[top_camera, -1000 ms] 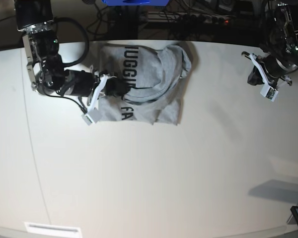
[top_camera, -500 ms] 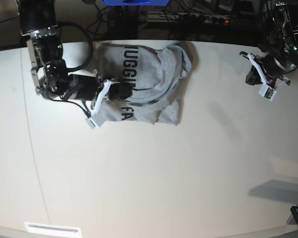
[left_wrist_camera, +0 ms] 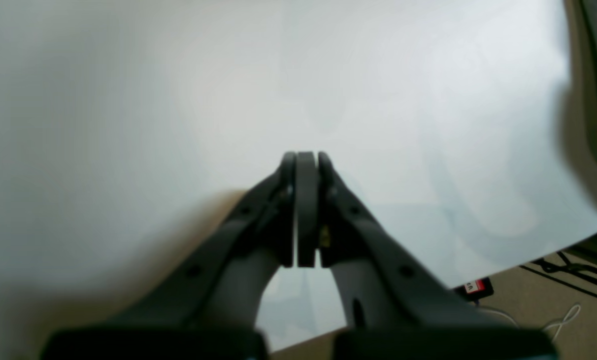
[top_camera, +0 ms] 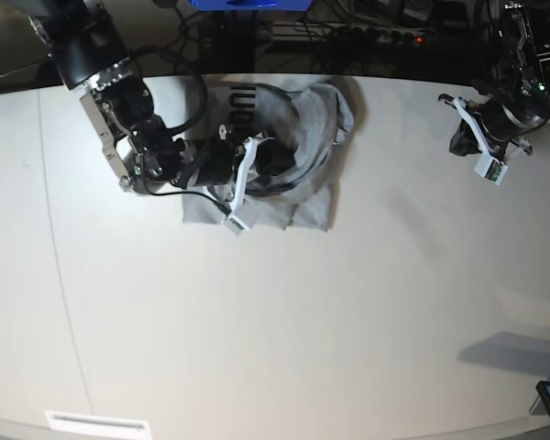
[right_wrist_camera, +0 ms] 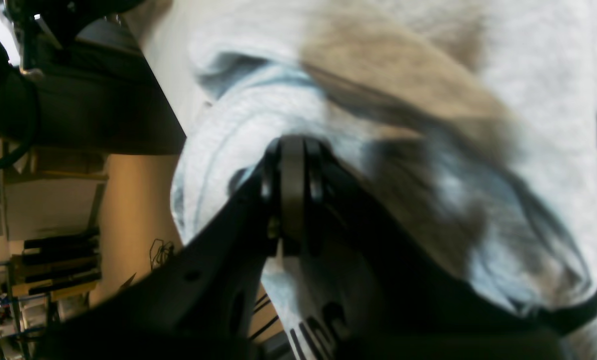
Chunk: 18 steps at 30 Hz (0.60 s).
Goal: Fold the T-shirt properly
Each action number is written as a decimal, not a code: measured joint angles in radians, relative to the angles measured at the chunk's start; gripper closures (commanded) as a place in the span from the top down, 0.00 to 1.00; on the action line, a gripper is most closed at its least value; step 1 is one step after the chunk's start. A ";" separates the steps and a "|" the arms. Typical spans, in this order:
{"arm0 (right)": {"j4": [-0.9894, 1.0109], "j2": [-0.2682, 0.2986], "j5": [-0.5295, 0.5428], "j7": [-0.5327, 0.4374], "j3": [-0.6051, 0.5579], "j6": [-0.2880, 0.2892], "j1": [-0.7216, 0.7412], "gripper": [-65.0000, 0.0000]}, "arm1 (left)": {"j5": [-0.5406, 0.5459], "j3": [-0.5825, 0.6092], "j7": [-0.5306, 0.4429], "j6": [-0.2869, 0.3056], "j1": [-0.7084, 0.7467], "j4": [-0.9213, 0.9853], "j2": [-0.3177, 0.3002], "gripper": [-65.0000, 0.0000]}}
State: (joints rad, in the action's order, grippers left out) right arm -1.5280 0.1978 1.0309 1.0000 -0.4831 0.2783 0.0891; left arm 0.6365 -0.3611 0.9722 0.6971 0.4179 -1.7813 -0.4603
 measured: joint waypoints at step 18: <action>-0.005 -0.080 0.000 0.074 -0.066 0.000 0.125 0.01 | 0.000 0.002 0.000 0.000 -0.003 0.000 0.038 0.01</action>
State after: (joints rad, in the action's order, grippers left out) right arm -1.5330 0.1173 1.0306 1.0737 -0.5488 0.2779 0.2142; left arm 0.6365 -0.3592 0.9722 0.6971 0.4152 -1.7809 -0.4221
